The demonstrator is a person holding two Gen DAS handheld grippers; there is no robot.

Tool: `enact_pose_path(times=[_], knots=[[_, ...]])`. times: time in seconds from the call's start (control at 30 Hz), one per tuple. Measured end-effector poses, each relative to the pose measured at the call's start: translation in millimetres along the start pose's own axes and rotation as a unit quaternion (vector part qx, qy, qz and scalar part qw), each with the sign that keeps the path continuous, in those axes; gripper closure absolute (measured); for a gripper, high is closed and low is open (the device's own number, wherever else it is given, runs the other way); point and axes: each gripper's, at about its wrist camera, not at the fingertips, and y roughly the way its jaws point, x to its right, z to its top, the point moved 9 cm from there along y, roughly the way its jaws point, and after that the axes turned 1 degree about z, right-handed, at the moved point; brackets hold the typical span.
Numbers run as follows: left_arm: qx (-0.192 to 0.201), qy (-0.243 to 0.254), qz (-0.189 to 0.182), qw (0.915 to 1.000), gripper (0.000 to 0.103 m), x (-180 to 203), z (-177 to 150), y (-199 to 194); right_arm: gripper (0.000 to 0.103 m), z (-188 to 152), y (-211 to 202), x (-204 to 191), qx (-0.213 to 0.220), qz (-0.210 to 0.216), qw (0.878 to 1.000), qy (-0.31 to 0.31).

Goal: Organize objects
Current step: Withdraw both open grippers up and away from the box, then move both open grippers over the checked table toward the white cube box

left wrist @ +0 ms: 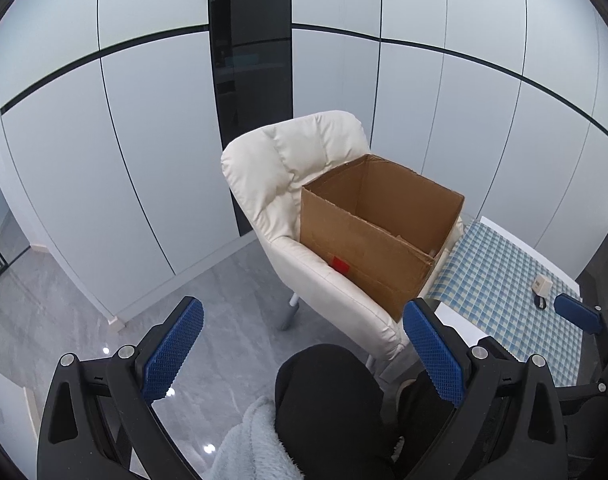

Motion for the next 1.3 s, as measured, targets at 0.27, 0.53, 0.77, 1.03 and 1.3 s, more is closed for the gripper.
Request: enact_pose_path(times=[0.27,0.53,0.77,1.03,1.3], knots=[[-0.007,0.011,-0.001,0.9999,0.003,4.7,-2.7,0.8,0.0,-0.9,2.5,3.2,-0.003,-0.003,1.0,0.001],[-0.007,0.014,0.003,0.9999,0.003,1.6,-0.1,2.1,0.0,-0.1,5.2,2.4,-0.004,0.002,1.0,0.008],[-0.008,0.013,0.004,0.9999,0.003,2.6,3.0,5.6,0.0,0.0,7.3,3.5,-0.006,-0.001,1.0,0.01],[-0.01,0.033,-0.02,0.9992,0.003,31.0,7.0,12.8,0.0,-9.5,8.1,32.7,-0.014,-0.023,0.999,0.04],[-0.024,0.071,-0.072,0.9946,0.003,82.7,5.3,17.6,0.0,-26.9,0.3,80.2,-0.02,-0.054,0.994,0.097]])
